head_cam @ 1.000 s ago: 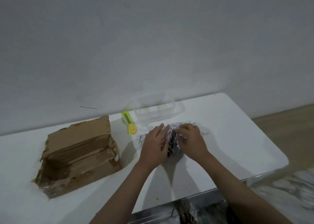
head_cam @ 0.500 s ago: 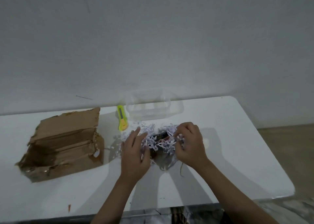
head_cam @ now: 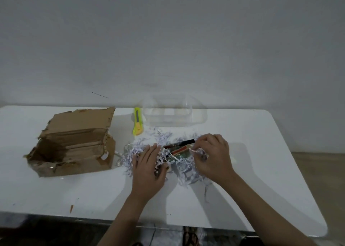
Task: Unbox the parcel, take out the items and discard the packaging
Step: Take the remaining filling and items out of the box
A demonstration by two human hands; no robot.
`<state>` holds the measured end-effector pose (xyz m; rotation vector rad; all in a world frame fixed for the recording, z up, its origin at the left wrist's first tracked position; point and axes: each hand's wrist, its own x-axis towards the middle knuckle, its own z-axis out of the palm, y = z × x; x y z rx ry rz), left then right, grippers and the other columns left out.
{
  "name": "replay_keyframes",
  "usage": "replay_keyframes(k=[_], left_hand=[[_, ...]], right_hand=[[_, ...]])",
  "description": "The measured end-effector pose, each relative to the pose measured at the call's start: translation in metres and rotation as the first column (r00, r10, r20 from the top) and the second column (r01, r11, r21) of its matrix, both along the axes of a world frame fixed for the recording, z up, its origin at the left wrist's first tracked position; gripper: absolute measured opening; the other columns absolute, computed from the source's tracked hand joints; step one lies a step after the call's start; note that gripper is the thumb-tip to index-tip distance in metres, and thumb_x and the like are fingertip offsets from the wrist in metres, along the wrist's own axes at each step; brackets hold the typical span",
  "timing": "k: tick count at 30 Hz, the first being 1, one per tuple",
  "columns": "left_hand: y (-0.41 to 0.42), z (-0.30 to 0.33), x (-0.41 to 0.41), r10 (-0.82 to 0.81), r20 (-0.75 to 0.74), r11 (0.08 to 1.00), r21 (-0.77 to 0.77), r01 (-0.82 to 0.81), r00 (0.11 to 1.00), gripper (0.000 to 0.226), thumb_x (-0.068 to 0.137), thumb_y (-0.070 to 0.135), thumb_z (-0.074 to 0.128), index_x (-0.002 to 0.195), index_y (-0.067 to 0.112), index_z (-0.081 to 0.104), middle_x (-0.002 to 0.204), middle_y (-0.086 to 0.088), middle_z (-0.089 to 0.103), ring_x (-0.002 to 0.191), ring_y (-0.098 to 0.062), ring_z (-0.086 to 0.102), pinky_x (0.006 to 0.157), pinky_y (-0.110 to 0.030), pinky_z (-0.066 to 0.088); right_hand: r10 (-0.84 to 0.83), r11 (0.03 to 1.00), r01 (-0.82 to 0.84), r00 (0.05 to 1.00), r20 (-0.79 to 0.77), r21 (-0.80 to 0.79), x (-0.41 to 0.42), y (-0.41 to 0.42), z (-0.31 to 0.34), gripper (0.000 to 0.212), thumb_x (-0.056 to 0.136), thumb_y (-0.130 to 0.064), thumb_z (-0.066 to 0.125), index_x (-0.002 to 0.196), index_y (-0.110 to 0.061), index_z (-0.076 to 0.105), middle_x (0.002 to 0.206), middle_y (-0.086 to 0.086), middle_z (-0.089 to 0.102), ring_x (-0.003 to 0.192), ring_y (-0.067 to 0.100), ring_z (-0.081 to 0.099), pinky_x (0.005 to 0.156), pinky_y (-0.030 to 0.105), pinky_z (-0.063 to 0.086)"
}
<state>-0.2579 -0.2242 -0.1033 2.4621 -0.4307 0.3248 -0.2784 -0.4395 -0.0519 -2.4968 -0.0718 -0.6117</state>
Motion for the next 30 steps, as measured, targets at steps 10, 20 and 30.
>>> replay_keyframes(k=[10,20,30], left_hand=[[0.011,0.001,-0.011,0.236,0.072,0.969,0.053,-0.240,0.969,0.051,0.089,0.048,0.038,0.134,0.027,0.050,0.154,-0.003,0.029,0.145,-0.021,0.015,0.108,-0.061,-0.004],[0.013,-0.011,-0.004,0.109,-0.015,0.994,0.017,-0.109,0.994,0.047,0.095,0.040,0.032,0.137,0.026,0.046,0.148,-0.003,0.039,0.141,-0.021,0.028,0.109,-0.054,0.028],[0.013,-0.011,-0.004,0.113,-0.026,0.993,0.040,-0.112,0.993,0.046,0.092,0.038,0.035,0.136,0.027,0.046,0.146,-0.002,0.042,0.138,-0.020,0.031,0.109,-0.059,0.026]], right_hand=[[0.199,0.862,-0.388,0.852,-0.484,-0.328,0.053,0.008,0.027,0.020,0.086,-0.025,0.060,0.104,-0.028,0.069,0.103,-0.004,0.062,0.105,0.023,0.044,0.089,0.038,0.031],[0.206,0.826,-0.442,0.814,-0.543,-0.349,0.061,0.010,0.030,0.026,0.082,-0.036,0.061,0.106,-0.025,0.064,0.107,0.001,0.056,0.105,0.025,0.045,0.091,0.041,0.033],[0.220,0.821,-0.447,0.821,-0.527,-0.355,0.056,0.005,0.035,0.019,0.083,-0.034,0.060,0.099,-0.025,0.066,0.100,-0.001,0.057,0.101,0.022,0.047,0.088,0.037,0.032]])
